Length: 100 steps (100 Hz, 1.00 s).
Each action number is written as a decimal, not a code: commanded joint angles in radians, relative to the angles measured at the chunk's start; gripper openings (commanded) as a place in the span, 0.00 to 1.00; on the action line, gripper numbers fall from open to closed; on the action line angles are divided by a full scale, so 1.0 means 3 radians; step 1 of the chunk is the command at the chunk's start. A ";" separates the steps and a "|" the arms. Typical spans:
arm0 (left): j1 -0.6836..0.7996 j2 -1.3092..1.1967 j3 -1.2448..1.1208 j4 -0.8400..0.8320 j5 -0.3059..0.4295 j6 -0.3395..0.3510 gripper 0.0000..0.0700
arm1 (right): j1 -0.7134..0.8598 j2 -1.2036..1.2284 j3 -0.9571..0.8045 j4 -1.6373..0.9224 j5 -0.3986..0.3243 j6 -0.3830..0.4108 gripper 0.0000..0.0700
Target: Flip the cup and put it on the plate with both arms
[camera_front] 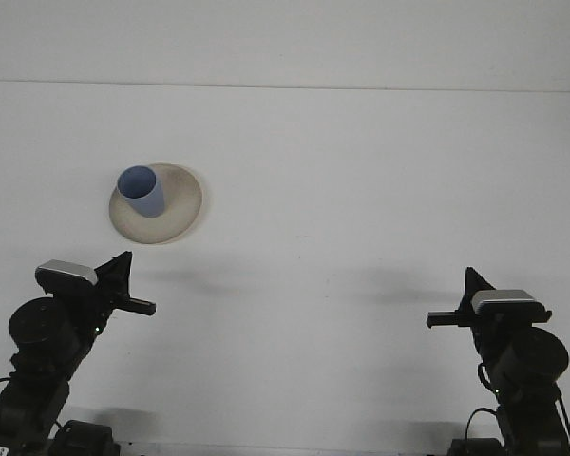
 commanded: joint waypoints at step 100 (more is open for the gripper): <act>0.0018 -0.1244 -0.1396 0.1340 -0.0249 0.0106 0.02 | 0.0005 0.0009 0.0034 0.0056 0.0011 0.0000 0.00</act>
